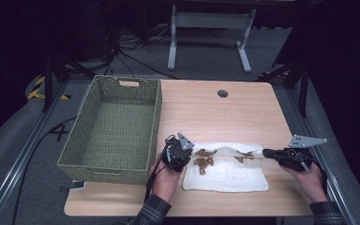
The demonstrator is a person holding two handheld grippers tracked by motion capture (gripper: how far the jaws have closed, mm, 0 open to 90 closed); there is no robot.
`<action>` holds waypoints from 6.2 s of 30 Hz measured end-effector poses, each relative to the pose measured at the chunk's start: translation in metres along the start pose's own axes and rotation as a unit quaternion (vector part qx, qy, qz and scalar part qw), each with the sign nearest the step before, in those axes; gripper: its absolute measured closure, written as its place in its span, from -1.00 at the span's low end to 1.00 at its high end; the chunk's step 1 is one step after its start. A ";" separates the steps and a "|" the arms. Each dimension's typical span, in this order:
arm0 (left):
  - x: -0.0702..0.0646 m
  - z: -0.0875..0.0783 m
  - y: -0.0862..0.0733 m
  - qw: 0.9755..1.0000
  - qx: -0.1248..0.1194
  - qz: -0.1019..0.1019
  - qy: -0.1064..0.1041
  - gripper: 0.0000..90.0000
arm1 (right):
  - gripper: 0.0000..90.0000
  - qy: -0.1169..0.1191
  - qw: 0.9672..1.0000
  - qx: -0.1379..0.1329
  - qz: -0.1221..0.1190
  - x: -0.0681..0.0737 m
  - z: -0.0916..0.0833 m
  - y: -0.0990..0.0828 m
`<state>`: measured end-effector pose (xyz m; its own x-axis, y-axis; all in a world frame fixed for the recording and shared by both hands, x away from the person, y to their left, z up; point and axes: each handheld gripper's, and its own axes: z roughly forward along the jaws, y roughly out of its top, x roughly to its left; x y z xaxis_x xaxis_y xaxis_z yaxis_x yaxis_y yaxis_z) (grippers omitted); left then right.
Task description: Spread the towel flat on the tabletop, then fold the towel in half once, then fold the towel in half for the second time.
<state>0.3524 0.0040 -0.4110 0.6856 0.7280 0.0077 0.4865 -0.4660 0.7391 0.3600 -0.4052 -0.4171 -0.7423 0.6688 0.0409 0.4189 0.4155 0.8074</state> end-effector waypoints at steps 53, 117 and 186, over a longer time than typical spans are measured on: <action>-0.010 -0.007 -0.032 0.999 0.025 -0.003 -0.045 0.49 | 0.64 0.037 0.999 0.019 -0.007 0.035 -0.016 -0.031; 0.025 0.064 0.021 0.996 0.036 -0.010 -0.075 0.89 | 0.92 -0.062 0.996 0.062 0.015 -0.043 0.027 -0.007; -0.011 0.011 -0.009 0.987 -0.010 0.093 -0.130 0.88 | 0.91 -0.018 1.000 0.013 0.010 0.007 -0.026 -0.034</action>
<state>0.3460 -0.0051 -0.4249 0.8794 0.4755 -0.0260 0.3297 -0.5685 0.7537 0.3267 -0.4306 -0.4289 -0.7146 0.6987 0.0347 0.4472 0.4181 0.7907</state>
